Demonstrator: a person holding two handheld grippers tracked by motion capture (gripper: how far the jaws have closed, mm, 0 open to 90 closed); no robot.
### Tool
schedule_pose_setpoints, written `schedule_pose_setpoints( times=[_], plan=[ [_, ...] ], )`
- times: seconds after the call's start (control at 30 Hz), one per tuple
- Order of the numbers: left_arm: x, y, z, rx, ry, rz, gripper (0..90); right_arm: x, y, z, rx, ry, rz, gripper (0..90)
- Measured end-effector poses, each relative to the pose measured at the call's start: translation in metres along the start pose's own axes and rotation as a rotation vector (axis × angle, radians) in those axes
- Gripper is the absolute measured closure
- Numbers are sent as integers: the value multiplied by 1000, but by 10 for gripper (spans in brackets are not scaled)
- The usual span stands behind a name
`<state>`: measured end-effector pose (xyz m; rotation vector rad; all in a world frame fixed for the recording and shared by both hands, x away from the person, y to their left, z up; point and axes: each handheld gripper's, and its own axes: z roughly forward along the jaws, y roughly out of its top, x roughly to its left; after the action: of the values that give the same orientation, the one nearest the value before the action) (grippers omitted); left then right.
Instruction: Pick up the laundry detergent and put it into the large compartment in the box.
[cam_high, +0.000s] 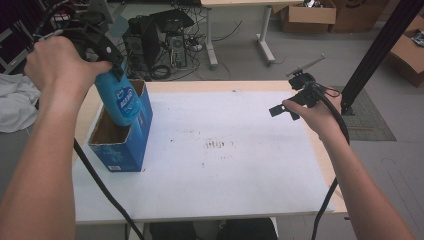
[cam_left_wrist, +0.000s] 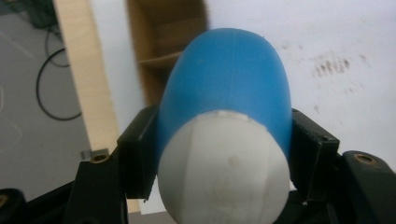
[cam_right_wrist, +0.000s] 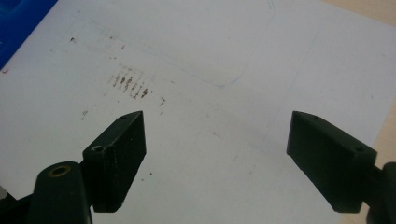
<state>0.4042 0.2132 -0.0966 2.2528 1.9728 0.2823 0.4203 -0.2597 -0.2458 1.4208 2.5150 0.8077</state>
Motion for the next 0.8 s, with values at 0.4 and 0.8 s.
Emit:
schedule_pose_setpoints(
  times=[0.4, 0.8],
  plan=[
    [29, -5, 30, 38, 55, -129, 374, -6, -5, 1, 1, 0, 10, 198],
    [35, -14, 88, 100, 6, -157, 375, -5, -6, 5, 7, 9, 6, 197]
  ],
)
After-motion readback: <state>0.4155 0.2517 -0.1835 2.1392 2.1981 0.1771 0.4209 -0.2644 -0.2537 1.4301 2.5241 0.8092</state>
